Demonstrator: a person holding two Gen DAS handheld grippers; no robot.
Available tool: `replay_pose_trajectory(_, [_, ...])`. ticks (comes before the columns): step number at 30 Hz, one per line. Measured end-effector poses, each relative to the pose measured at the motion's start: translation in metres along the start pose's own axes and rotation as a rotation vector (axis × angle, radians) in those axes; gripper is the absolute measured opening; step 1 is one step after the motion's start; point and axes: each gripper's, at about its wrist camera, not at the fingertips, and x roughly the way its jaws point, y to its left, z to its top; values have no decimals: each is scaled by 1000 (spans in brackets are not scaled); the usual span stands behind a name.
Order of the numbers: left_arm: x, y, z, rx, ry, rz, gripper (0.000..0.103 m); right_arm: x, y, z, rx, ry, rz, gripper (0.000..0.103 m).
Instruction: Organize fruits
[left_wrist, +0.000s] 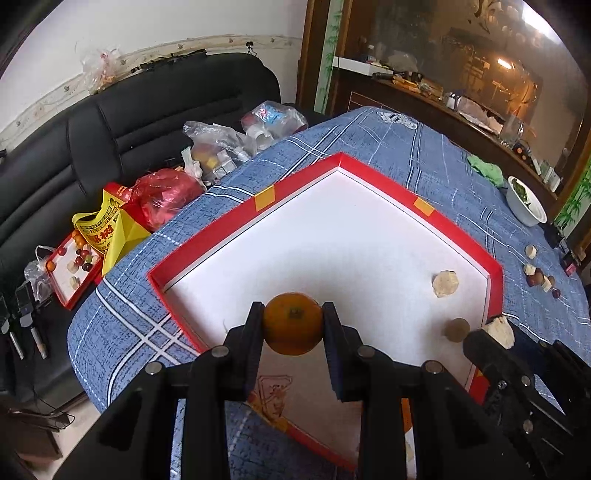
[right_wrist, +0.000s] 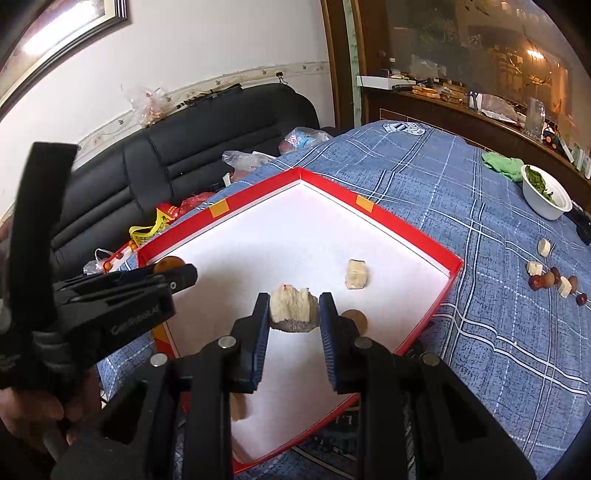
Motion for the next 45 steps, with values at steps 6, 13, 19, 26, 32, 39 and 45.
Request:
replay_pose_trajectory(6, [1,3,6,0,-4,10,29,10,-2,8,-11,5,15,29])
replay_pose_trajectory(13, [1,12,11,-6,-19,15,29,9,-4,7,5,2,-4,29])
replay_pose_trajectory(19, [13,13,12,6,7,17,29,20,-7,15,-3,9,-10,29])
replay_pose_trajectory(26, [19,-15,10,73,22,-4,29,37,-20,16,24,40,-26,29])
replay_pose_trajectory(32, [25,-19,5,89,36,30,29,51,-24,27,20,53,-33,29])
replay_pose_trajectory(39, [26,-24,2,103,42,32,30,60,-22,29,13,71,-37,29])
replay_pose_trajectory(45, [28,-25,1,106,48,38,29,62,-24,29,13,83,-47,29])
